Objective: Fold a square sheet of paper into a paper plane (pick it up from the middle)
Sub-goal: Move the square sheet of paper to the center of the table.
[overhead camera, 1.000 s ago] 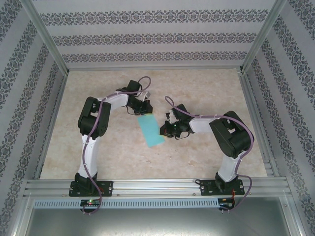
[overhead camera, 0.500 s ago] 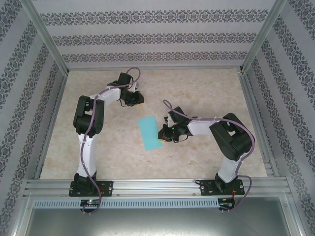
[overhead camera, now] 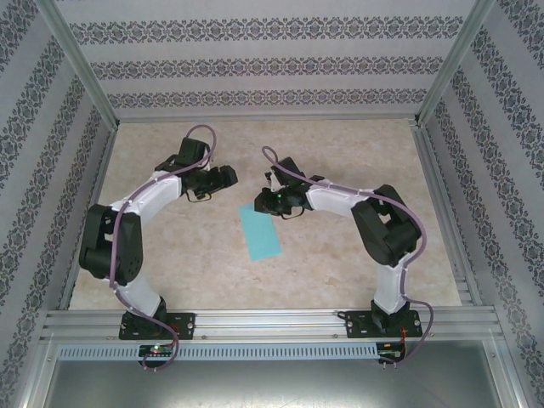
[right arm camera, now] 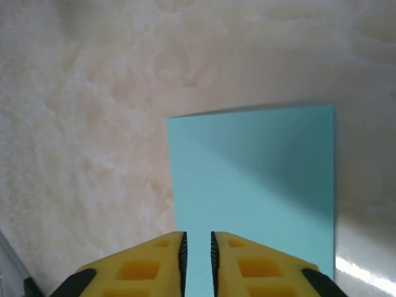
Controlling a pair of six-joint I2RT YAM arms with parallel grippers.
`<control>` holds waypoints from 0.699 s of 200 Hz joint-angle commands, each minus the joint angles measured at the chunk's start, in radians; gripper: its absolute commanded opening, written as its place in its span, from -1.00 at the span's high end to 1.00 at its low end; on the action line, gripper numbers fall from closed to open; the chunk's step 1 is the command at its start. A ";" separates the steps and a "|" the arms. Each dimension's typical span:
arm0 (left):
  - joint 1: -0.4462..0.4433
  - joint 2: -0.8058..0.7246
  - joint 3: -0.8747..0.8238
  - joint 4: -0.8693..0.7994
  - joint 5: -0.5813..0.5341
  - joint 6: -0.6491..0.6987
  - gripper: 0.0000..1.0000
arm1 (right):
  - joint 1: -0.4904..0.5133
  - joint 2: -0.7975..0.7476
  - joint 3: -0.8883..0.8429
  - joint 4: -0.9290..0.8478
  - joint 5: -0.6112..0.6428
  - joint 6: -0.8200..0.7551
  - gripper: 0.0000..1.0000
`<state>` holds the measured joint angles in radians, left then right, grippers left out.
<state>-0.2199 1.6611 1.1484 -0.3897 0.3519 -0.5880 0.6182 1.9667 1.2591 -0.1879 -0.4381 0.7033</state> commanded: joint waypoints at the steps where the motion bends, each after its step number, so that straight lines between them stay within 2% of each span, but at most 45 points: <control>1: 0.015 -0.051 -0.057 -0.009 -0.026 -0.013 -0.73 | 0.007 0.074 0.064 -0.084 0.056 -0.029 0.52; 38: 0.019 -0.070 -0.092 -0.012 0.000 -0.008 -0.82 | -0.035 0.123 0.090 -0.110 0.101 0.026 0.50; 89: 0.018 -0.065 -0.120 0.003 0.123 -0.015 -0.95 | -0.118 0.033 -0.045 -0.098 0.242 0.154 0.43; 116: 0.013 -0.107 -0.179 0.026 0.184 -0.042 -1.00 | -0.106 -0.026 -0.032 -0.085 0.222 0.111 0.25; 140: -0.005 -0.138 -0.227 0.057 0.205 -0.042 -1.00 | -0.076 -0.067 -0.017 -0.095 0.256 0.045 0.03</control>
<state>-0.2150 1.5742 0.9573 -0.3779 0.4992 -0.6113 0.5083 1.9644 1.2358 -0.2512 -0.2466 0.8059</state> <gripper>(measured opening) 0.999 0.439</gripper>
